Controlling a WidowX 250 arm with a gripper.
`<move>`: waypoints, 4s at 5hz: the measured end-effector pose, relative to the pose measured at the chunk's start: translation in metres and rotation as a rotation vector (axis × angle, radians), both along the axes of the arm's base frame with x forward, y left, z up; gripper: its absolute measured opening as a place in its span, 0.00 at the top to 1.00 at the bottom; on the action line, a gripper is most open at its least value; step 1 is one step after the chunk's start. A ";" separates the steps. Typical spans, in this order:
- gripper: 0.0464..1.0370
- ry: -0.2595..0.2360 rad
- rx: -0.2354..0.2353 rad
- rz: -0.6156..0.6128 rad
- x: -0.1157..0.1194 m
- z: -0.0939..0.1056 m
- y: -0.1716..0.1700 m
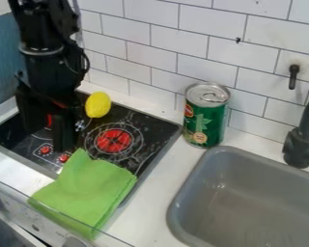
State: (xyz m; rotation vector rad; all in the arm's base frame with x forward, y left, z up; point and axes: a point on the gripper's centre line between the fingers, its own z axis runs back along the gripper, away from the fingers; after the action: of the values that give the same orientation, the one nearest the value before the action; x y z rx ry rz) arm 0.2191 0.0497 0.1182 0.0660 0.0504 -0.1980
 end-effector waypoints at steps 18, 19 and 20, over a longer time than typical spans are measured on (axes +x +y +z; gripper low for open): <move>0.95 -0.056 -0.085 0.138 0.089 0.009 0.133; 0.95 -0.016 -0.103 0.190 0.040 0.002 0.109; 0.95 0.036 -0.144 0.230 0.008 -0.011 0.101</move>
State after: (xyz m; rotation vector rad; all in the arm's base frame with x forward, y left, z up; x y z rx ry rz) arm 0.2270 0.1509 0.1069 -0.0864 0.0787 0.0278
